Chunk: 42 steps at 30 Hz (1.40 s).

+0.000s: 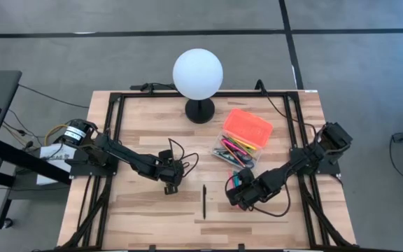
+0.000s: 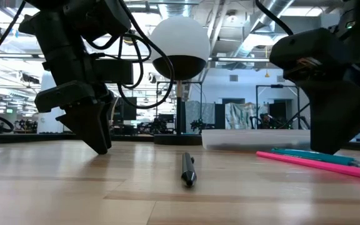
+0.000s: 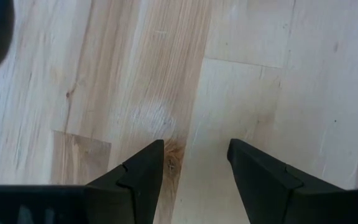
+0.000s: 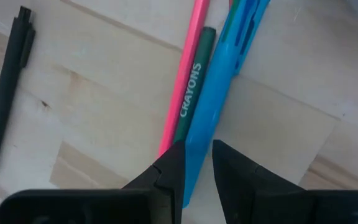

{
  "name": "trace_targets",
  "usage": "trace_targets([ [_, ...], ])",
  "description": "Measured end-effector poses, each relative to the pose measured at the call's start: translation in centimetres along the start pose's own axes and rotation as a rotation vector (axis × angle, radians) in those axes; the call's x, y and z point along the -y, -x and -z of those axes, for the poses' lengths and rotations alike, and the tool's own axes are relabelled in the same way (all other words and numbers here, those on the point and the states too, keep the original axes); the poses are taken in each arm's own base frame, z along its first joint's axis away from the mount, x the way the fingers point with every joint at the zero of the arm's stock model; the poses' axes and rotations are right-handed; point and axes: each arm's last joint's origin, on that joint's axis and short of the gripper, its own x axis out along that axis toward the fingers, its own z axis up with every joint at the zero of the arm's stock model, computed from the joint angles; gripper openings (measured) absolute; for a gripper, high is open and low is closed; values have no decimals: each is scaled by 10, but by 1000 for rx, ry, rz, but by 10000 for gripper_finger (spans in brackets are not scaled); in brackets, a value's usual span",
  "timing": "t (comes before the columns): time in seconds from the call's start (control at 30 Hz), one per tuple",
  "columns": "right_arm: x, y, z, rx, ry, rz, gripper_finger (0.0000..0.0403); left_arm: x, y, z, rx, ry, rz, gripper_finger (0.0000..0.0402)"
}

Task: Pick & place school supplies into a supply box
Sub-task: Put the blue pen into the orange supply box

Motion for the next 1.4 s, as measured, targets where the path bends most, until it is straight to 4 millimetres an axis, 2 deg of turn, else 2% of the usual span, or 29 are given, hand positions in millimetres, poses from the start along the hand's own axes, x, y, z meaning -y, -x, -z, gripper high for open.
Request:
trace_targets([
  [0.17, 0, 0, 7, -12, 14, -1, 72, 0, 0, 0, 0, 0, 0, 183],
  [0.37, -6, -16, 14, -37, 14, -22, 73, 0, 0, 0, -2, 0, 2, 183],
  [0.5, -8, -20, 21, -47, 14, -8, 72, 0, 1, -1, -8, 0, 9, 183],
  [1.07, -4, -7, 60, -139, 118, 8, 30, -2, 0, -2, -11, 4, 11, 183],
  [1.4, -2, -1, 67, -168, 304, -13, 25, -3, 0, -3, -1, 7, -6, 183],
])
